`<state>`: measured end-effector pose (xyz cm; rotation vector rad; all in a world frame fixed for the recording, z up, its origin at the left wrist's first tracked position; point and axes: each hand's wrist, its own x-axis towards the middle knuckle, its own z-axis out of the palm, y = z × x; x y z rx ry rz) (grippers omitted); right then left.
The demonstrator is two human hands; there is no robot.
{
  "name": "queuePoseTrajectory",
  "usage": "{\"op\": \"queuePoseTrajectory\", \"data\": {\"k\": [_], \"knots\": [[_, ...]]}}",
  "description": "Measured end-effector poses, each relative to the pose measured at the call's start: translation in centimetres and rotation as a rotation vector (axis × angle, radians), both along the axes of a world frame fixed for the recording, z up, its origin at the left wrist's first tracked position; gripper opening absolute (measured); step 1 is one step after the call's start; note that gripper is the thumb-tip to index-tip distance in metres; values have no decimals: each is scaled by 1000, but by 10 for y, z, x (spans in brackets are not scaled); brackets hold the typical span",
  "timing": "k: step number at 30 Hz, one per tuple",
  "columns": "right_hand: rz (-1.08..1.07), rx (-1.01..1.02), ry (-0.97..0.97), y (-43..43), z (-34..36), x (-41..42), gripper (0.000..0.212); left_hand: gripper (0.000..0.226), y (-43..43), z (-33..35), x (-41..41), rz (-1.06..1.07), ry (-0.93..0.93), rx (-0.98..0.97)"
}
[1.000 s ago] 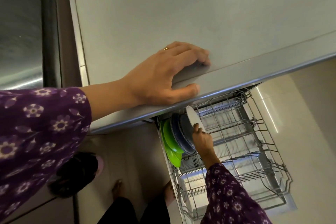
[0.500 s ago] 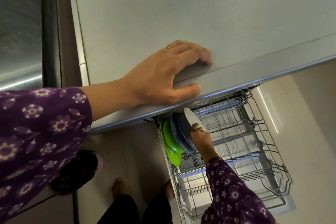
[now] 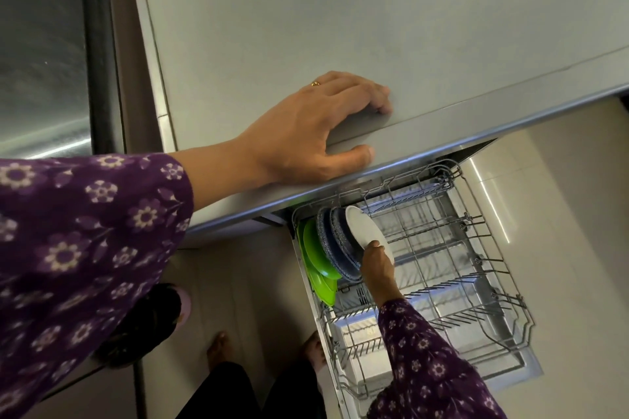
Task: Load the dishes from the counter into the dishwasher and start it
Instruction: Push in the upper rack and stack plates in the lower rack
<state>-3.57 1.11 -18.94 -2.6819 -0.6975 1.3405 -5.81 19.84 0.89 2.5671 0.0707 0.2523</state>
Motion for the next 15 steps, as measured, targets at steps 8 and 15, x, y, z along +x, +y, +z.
{"op": "queuePoseTrajectory", "data": {"k": [8, 15], "knots": [[86, 7, -147, -22, 1, -45, 48, 41, -6, 5, -6, 7, -12, -7], [112, 126, -109, 24, 79, -126, 23, 28, -11, 17, -21, 179, -45, 190]]}}
